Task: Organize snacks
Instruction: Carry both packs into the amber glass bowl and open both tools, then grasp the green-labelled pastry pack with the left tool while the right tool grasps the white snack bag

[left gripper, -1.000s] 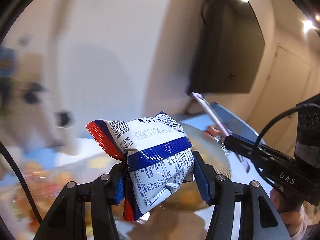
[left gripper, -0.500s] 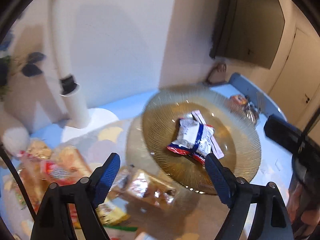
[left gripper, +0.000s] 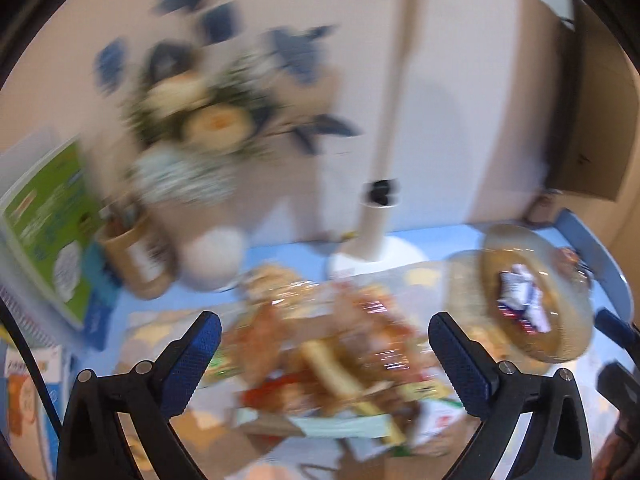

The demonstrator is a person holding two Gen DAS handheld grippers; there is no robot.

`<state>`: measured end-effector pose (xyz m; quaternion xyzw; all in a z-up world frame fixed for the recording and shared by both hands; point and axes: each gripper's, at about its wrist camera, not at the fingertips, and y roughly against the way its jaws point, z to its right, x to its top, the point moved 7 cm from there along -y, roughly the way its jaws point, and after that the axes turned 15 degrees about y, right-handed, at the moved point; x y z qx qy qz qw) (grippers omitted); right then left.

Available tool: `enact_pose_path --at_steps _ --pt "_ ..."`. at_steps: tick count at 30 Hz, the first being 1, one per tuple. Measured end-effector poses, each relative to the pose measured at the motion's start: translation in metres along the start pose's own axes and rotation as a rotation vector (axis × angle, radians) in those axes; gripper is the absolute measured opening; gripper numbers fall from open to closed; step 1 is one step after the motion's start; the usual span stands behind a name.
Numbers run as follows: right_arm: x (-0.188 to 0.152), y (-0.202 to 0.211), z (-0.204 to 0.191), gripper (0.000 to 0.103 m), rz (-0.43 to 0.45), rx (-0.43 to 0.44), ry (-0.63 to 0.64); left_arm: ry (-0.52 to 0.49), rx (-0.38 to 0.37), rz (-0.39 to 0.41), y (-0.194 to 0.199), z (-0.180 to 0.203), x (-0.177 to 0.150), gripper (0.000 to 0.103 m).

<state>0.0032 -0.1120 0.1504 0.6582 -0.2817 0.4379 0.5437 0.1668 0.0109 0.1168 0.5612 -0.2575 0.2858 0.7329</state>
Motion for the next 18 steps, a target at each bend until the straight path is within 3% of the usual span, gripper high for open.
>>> enact_pose_path --at_steps 5,11,14,18 --pt "-0.025 -0.028 -0.019 0.100 -0.071 0.033 -0.008 0.111 0.085 -0.022 -0.016 -0.072 -0.005 0.103" --pt "-0.057 -0.059 -0.027 0.100 -0.158 0.038 -0.020 0.218 0.199 -0.103 -0.059 -0.141 -0.026 0.103" --pt "-0.075 -0.074 -0.028 0.100 -0.198 0.024 -0.031 0.237 0.231 -0.160 -0.085 -0.157 -0.042 0.103" --pt "-0.095 -0.093 -0.027 0.100 -0.247 0.012 -0.041 0.271 0.210 -0.198 -0.114 -0.160 -0.057 0.103"
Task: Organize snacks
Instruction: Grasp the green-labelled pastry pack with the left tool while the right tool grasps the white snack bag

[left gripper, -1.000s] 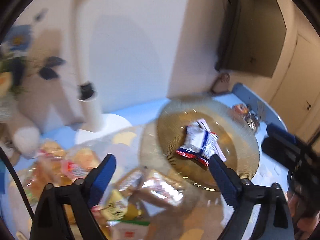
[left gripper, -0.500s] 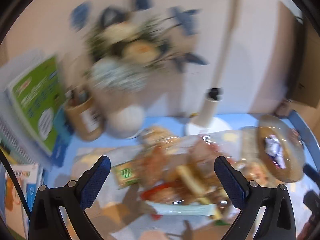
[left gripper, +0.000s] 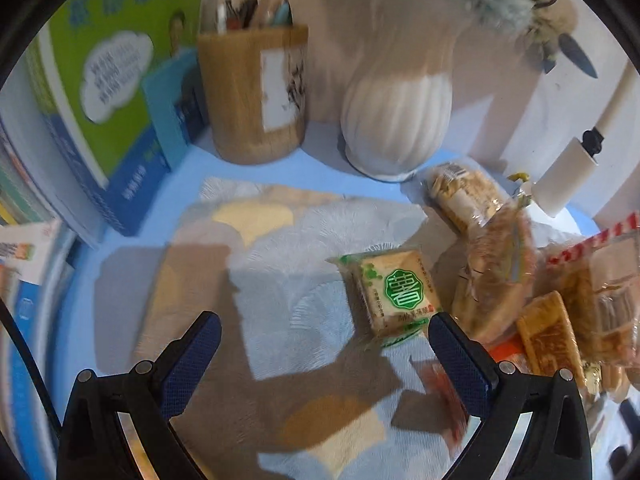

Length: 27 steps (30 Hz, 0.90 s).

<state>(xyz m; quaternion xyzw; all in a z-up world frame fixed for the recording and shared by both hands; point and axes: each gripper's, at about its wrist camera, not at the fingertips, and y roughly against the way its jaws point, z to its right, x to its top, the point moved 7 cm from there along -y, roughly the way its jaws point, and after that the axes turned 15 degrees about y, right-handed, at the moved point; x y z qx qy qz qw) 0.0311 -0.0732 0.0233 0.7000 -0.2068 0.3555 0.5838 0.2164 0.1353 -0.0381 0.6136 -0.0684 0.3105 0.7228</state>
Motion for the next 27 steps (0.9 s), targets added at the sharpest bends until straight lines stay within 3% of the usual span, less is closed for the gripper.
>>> enact_pose_path --at_steps 3,5,9,14,19,27 --pt "-0.016 -0.024 0.003 0.103 -0.052 0.010 -0.015 0.007 -0.033 0.012 -0.016 0.008 0.002 0.103" --pt "-0.021 -0.025 0.001 0.103 -0.042 0.004 0.000 0.014 -0.066 0.098 -0.019 0.012 0.004 0.103" --pt "-0.022 -0.026 0.000 0.103 -0.065 -0.014 0.015 -0.027 -0.009 0.097 -0.028 0.017 0.002 0.103" --pt "-0.021 -0.032 -0.007 0.103 -0.098 -0.061 0.057 -0.025 -0.011 0.094 -0.029 0.017 -0.001 0.103" --pt "-0.024 -0.044 -0.023 0.103 -0.180 -0.187 0.194 -0.027 -0.009 0.095 -0.028 0.017 -0.003 0.103" --pt "-0.026 -0.041 -0.019 0.103 -0.174 -0.163 0.173 -0.026 -0.008 0.094 -0.028 0.018 -0.003 0.103"
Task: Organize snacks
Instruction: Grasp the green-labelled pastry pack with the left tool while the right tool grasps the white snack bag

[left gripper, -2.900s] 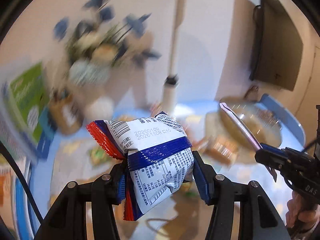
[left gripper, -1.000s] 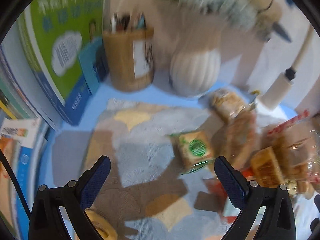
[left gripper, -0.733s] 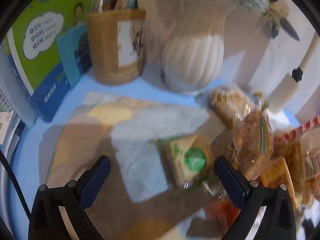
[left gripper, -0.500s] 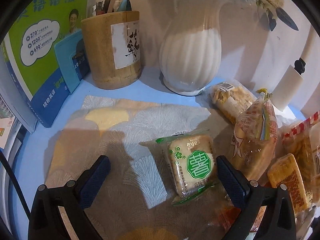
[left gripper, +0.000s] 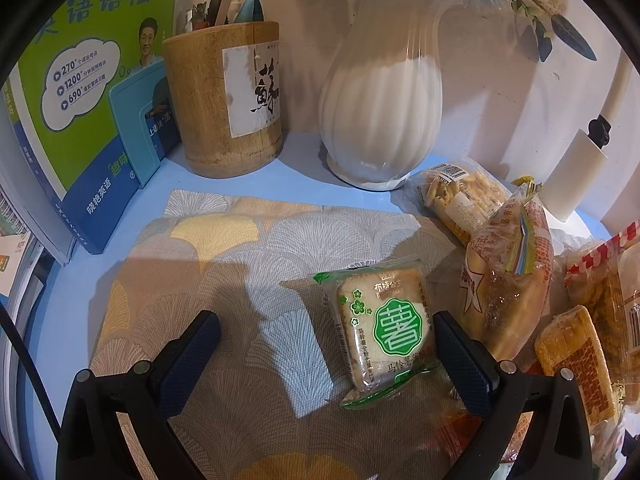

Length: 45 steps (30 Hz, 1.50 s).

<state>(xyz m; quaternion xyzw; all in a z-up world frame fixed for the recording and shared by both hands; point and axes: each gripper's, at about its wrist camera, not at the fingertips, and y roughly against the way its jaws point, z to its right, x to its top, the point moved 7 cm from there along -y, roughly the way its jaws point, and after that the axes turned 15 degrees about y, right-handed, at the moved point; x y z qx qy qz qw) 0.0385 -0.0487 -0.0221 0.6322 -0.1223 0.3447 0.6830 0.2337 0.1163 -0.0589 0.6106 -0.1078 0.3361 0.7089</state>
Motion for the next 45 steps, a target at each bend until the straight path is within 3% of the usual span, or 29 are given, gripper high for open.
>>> enact_pose_path --at_steps 31,32,33,34,35,36,41,45 --pt "0.001 0.003 -0.001 0.103 0.013 -0.005 -0.011 -0.010 -0.001 -0.007 0.003 0.001 0.000 0.103" --pt "0.002 0.007 0.002 0.085 0.034 -0.005 -0.026 -0.014 -0.006 -0.008 0.003 0.001 0.000 0.103" --pt "0.001 0.016 0.008 0.057 0.085 0.006 -0.064 -0.018 -0.006 -0.004 0.004 0.001 0.000 0.100" --pt "0.000 0.021 0.012 0.057 0.118 0.039 -0.095 -0.029 -0.016 0.005 0.007 0.002 0.000 0.082" --pt "-0.003 0.024 0.017 0.057 0.145 0.083 -0.131 -0.048 -0.025 0.022 0.011 0.005 0.000 0.049" --pt "-0.005 0.026 0.022 0.057 0.170 0.129 -0.168 -0.081 -0.018 0.044 0.015 0.008 -0.002 0.043" --pt "-0.010 0.037 0.035 0.057 0.265 0.229 -0.265 -0.056 -0.045 0.045 0.018 0.005 -0.004 0.042" --pt "-0.009 0.035 0.032 0.057 0.257 0.248 -0.261 -0.047 -0.051 0.049 0.020 0.001 -0.003 0.042"
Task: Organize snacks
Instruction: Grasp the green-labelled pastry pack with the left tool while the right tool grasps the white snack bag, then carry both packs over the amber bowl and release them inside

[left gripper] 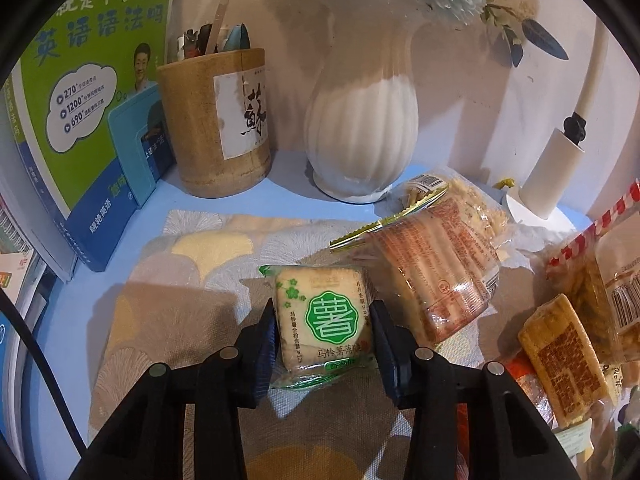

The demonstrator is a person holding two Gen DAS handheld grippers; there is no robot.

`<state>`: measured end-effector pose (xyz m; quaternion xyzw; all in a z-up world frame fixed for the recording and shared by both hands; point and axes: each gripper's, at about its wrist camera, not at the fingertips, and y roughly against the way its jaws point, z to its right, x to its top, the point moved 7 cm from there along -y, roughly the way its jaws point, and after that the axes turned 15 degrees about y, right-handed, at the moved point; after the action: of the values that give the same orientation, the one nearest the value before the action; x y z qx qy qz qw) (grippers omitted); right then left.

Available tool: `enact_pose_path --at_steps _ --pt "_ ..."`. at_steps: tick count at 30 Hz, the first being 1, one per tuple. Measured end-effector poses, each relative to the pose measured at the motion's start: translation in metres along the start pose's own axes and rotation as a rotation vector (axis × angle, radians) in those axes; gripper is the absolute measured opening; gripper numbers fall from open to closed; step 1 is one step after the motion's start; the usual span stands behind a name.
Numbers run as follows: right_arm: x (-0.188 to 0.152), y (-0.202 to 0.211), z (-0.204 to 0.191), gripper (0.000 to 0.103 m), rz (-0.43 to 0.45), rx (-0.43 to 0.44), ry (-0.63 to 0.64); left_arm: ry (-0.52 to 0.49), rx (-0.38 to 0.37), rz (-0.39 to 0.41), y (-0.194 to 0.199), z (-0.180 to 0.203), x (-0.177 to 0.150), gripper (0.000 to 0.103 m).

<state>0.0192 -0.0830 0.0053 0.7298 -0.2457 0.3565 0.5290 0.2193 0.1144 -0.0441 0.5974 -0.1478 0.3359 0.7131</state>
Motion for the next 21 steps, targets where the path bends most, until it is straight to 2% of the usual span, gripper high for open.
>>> enact_pose_path --at_steps 7,17,21 --pt "0.002 0.000 0.001 0.057 0.007 -0.001 -0.005 0.031 -0.008 0.035 0.008 -0.003 0.004 0.042" --pt "0.003 0.005 -0.001 0.057 0.042 0.001 0.007 0.044 0.041 0.100 0.019 -0.008 0.010 0.042" --pt "0.003 0.006 0.000 0.057 0.044 0.004 0.000 0.064 0.031 0.117 0.023 -0.012 0.012 0.042"
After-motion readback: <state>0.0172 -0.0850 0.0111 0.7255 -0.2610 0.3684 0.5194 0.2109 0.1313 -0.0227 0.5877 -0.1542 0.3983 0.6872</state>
